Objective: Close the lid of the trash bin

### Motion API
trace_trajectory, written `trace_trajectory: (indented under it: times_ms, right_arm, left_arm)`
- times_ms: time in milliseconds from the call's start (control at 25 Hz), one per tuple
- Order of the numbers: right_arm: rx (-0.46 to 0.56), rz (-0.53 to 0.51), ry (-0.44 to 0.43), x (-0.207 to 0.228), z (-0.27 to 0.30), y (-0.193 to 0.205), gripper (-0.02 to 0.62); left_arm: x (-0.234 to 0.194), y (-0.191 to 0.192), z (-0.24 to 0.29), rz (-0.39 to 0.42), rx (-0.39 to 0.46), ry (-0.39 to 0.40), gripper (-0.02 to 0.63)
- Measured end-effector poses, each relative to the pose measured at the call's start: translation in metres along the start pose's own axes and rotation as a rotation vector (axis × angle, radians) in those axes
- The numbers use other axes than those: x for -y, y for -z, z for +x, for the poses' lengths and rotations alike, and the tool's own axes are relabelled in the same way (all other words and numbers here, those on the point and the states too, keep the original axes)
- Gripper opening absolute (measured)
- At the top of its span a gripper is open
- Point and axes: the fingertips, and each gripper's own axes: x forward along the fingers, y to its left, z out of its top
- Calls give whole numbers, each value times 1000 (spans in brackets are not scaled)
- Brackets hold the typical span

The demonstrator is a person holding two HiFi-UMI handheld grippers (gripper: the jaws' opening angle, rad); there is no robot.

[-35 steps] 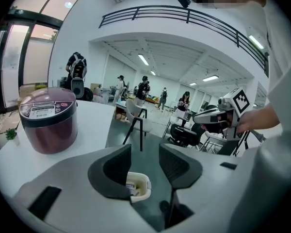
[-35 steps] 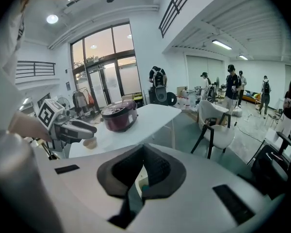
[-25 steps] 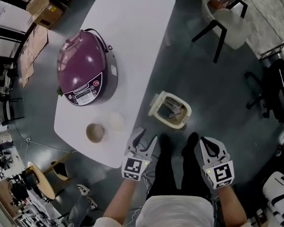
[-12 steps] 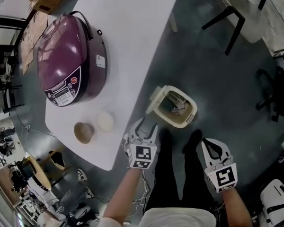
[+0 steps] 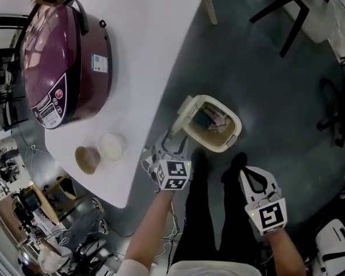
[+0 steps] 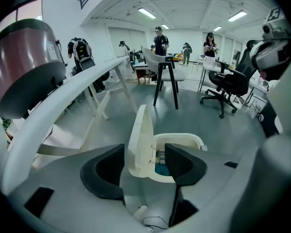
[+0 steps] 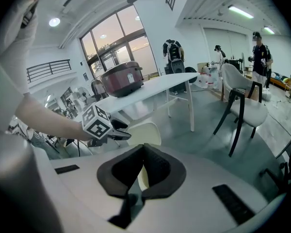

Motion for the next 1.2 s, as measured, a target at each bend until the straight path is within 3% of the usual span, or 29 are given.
trace_trajectory:
  times_ms: [280,760,1200]
  right_arm:
    - [1,24,-2,13,2,21,12]
    - [-26,48,-17,16,0,73,12]
    - [-47,96,-11,21,-12,112,12]
  left_arm:
    - [16,4,5,17,8,-3,259]
    - [83,11,-2,92,64,61,259]
    - [145,29,6,141,39,174,236]
